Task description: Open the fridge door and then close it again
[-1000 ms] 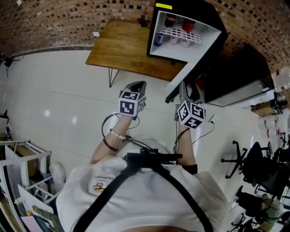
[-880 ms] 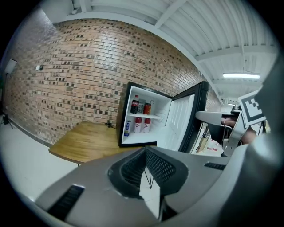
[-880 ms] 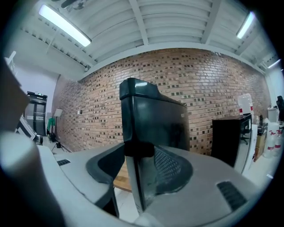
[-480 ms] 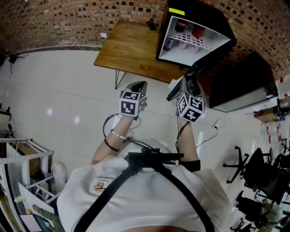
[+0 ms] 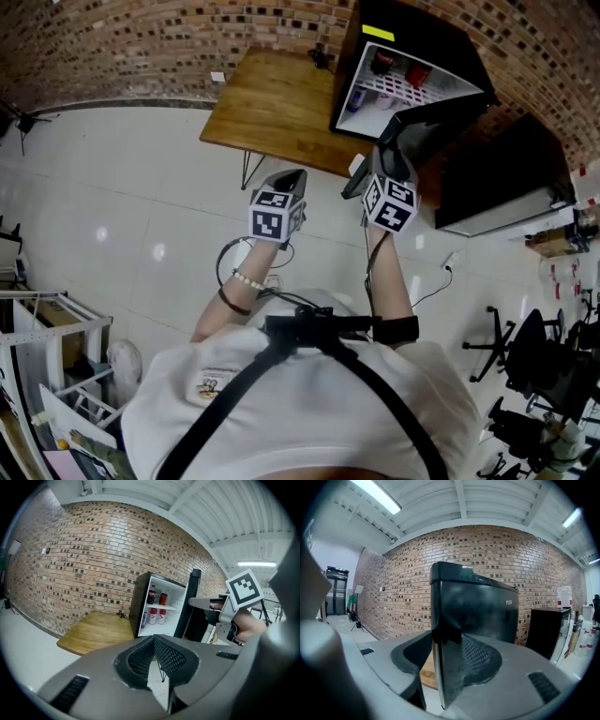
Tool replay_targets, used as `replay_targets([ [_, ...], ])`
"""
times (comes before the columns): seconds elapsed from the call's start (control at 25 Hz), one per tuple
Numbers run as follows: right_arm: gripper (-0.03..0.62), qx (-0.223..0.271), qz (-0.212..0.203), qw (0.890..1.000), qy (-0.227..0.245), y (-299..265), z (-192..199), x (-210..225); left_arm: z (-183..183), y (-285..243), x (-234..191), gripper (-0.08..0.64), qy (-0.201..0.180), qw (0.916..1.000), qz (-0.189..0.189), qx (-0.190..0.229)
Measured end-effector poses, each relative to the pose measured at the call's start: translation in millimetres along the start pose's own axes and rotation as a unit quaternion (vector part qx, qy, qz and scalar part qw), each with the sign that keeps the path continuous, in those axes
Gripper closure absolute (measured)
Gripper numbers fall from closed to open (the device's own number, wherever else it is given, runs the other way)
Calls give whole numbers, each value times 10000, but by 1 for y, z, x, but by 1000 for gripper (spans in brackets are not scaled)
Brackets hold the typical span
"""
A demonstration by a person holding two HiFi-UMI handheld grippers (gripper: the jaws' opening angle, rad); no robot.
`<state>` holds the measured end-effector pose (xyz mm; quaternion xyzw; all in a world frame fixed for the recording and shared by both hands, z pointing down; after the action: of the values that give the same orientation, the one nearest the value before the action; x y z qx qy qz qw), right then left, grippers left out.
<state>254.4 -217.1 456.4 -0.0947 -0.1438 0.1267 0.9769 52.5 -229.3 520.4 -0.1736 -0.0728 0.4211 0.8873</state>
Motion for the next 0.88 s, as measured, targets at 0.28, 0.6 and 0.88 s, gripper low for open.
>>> replay_targets([
  [0.28,374,34,309,9995,10,-47,-4,-26,-2,1,-31,558,34,10000,-36,40],
  [0.6,374,133,627,9979,84,-97,-9,-43,9,8,-65,558,205,9997,-121,-4],
  [0.88,377,184,856,9961,55,-141,-17,-55,18,17,-95,558,334,9990,-288,-58],
])
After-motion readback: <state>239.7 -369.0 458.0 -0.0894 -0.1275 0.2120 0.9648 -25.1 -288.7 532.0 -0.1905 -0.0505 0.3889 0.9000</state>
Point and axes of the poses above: the fingertips, and each gripper's own axes: y backward along the fingers, x to its right, z out of its underside, the point moved 2 cm from there along y, backward along the fingers, and after that the axes turned 14 degrees about -y, right-handed, at the moved point
